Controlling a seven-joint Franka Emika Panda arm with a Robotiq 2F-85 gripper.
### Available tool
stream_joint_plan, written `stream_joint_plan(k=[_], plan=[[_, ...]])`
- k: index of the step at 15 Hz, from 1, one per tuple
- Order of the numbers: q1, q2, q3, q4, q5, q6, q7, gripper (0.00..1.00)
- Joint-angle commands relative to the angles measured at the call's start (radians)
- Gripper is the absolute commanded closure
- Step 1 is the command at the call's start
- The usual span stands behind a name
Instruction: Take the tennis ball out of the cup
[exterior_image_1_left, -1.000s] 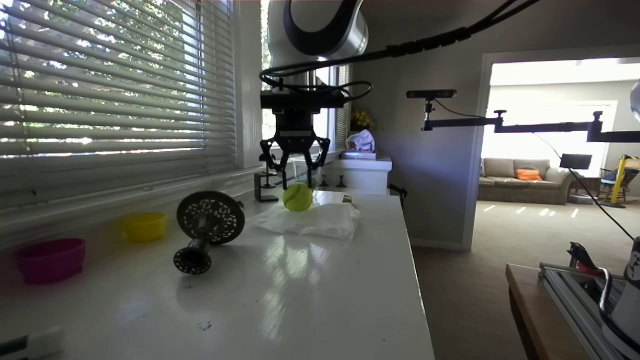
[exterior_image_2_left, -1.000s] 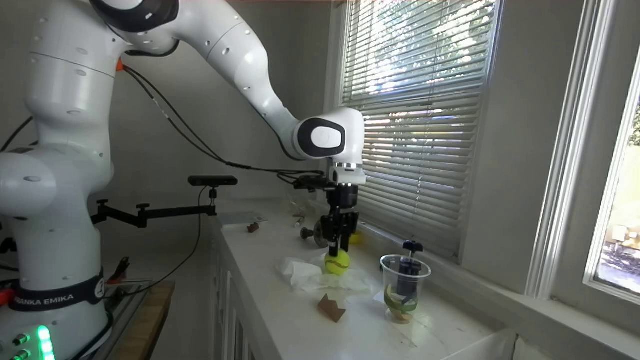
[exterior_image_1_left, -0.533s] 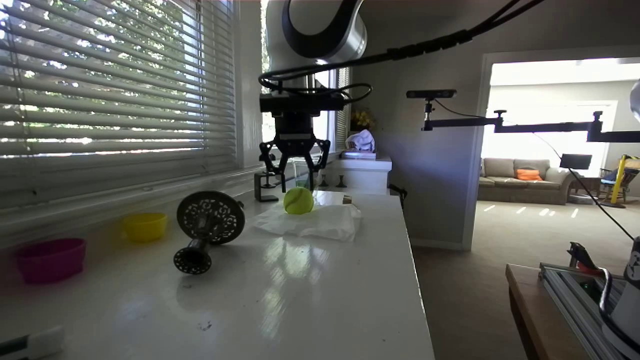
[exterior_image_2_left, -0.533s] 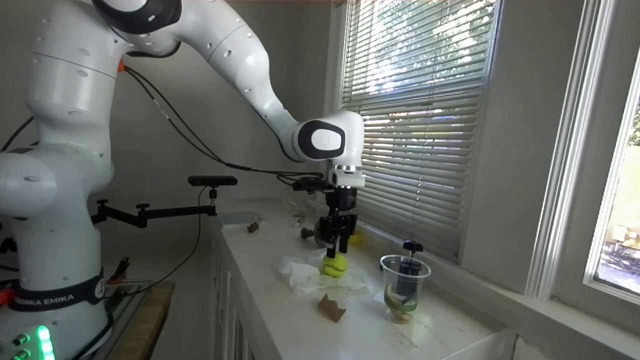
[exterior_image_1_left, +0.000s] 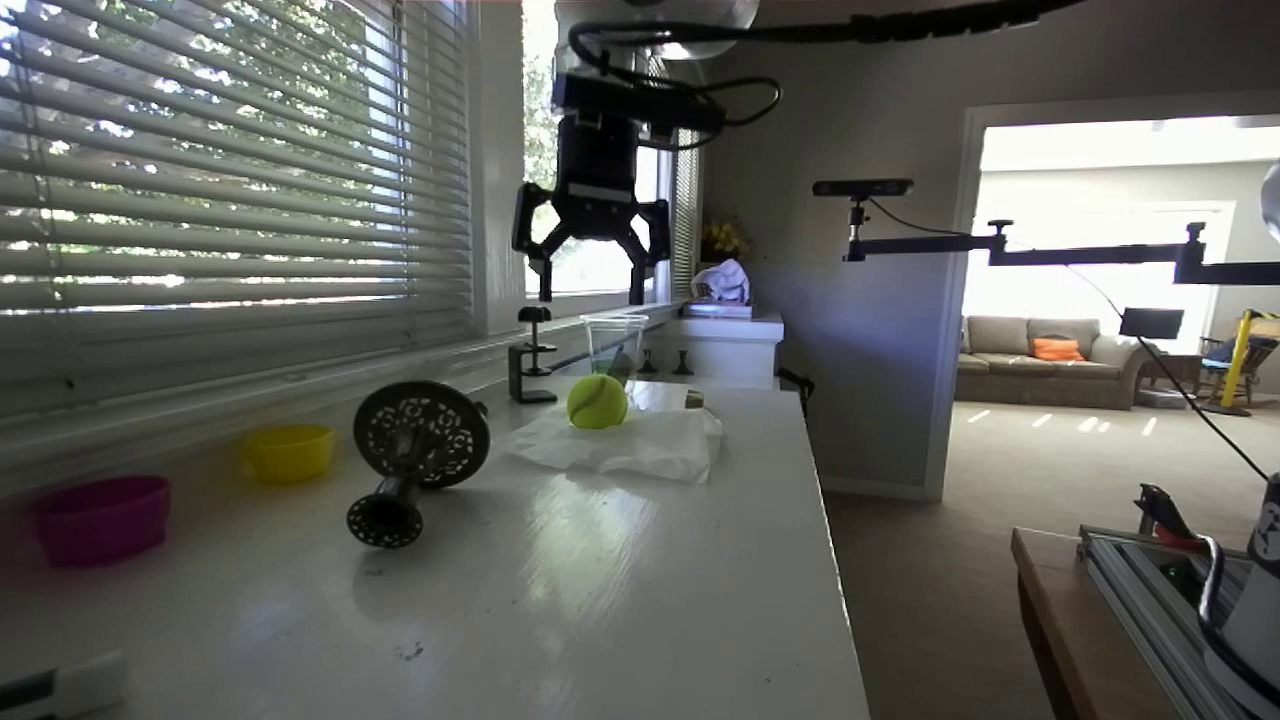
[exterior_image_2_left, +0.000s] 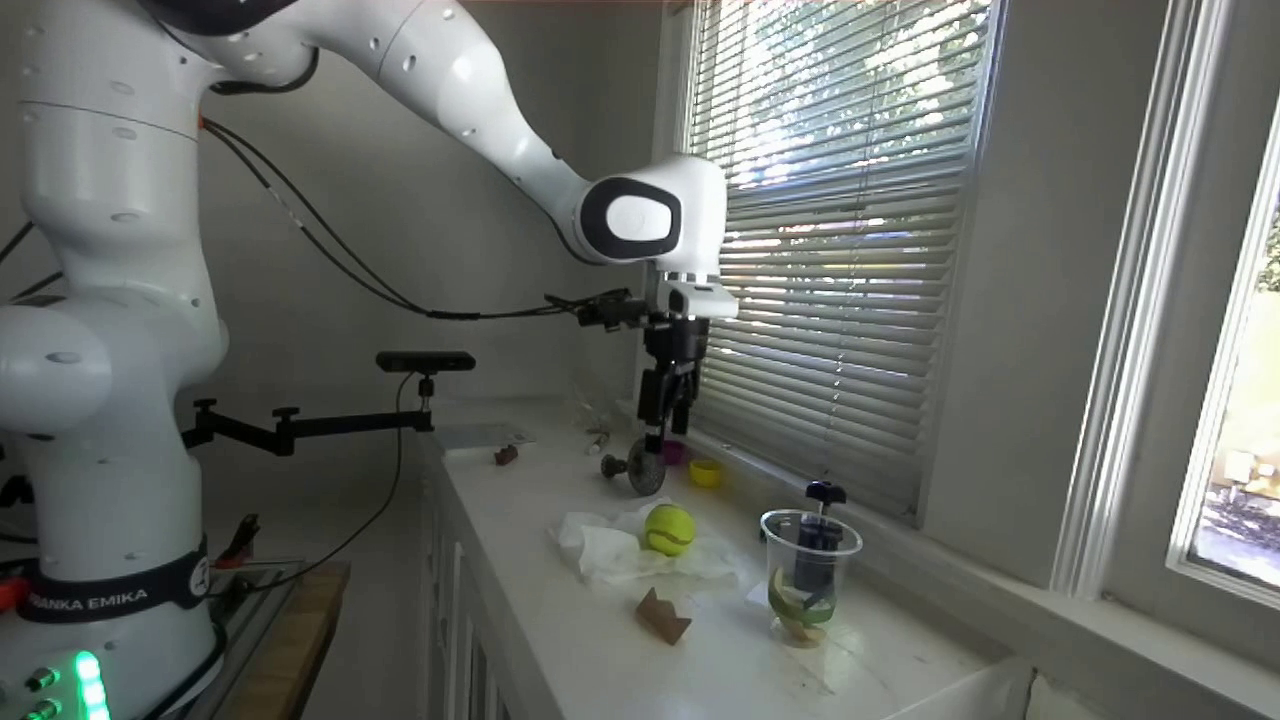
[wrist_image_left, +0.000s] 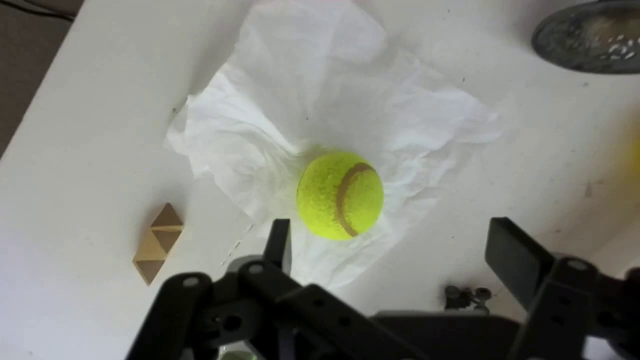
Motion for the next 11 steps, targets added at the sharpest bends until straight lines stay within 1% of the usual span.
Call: stream_joint_plan(k=[1, 4, 7, 9, 10, 11], plan=[[-0.013, -0.094, 0.007, -0.014, -0.005, -0.102, -0.204, 0.0], [-0.016, -0.103, 0.007, -0.002, -0.014, -0.143, -0.37, 0.0], [-0.016, -0.095, 0.009, 0.011, -0.047, -0.146, -0.513, 0.0], [-0.015, -0.085, 0.014, 0.011, -0.087, -0.109, -0.545, 0.0], [-0.016, -0.088, 0.012, 0.001, -0.049, -0.122, -0.503, 0.0], [-0.016, -0.088, 0.012, 0.001, -0.058, -0.119, -0.518, 0.0]])
